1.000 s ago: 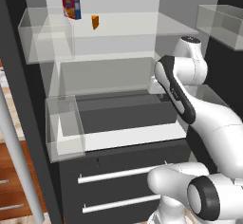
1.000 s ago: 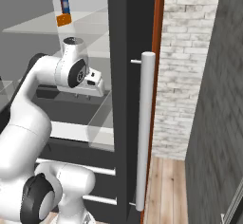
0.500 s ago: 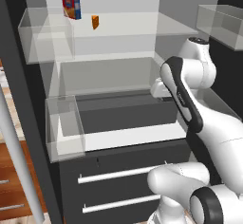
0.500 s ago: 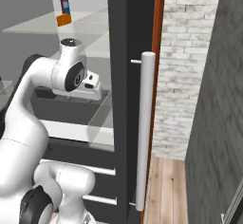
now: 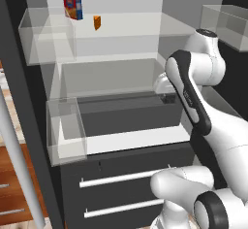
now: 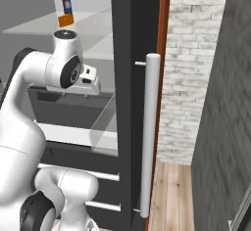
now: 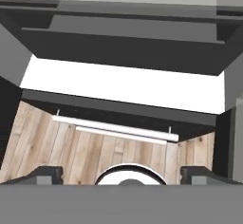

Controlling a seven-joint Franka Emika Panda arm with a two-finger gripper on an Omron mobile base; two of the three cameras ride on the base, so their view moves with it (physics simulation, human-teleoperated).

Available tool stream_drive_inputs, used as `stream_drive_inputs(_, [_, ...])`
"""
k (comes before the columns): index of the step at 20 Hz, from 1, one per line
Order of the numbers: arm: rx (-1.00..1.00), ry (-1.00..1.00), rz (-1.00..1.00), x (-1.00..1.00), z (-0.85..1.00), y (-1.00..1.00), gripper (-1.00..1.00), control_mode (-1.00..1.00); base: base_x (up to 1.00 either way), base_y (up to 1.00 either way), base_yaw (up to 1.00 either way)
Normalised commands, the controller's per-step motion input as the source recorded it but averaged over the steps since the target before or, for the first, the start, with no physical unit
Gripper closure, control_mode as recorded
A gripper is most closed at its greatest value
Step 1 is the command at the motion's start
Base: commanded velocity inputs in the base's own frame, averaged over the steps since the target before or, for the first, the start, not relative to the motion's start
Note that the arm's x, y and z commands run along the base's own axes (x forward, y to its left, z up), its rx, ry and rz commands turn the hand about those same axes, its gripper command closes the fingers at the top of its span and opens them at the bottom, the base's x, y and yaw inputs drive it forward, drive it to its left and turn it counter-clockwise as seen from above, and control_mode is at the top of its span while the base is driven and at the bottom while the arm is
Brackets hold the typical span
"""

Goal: Pick the cheese from the fridge and the cheese grater from the cabinet and place them next to the salad bowl.

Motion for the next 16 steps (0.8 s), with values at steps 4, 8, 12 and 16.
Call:
stream_drive_inputs(4, [0.0, -0.25, 0.0, 0.09, 0.07, 0.54, -1.0, -1.0, 0.0, 0.0, 0.0])
stream_drive_inputs(8, [0.0, -0.33, 0.02, 0.18, 0.0, 0.04, -1.0, -1.0, 0.0, 0.0, 0.0])
stream_drive_inputs(12, [0.0, -0.34, 0.06, 0.15, 0.01, 0.05, -1.0, -1.0, 0.0, 0.0, 0.0])
stream_drive_inputs(16, [0.0, -0.12, 0.0, 0.0, 0.25, 0.28, -1.0, -1.0, 0.0, 0.0, 0.0])
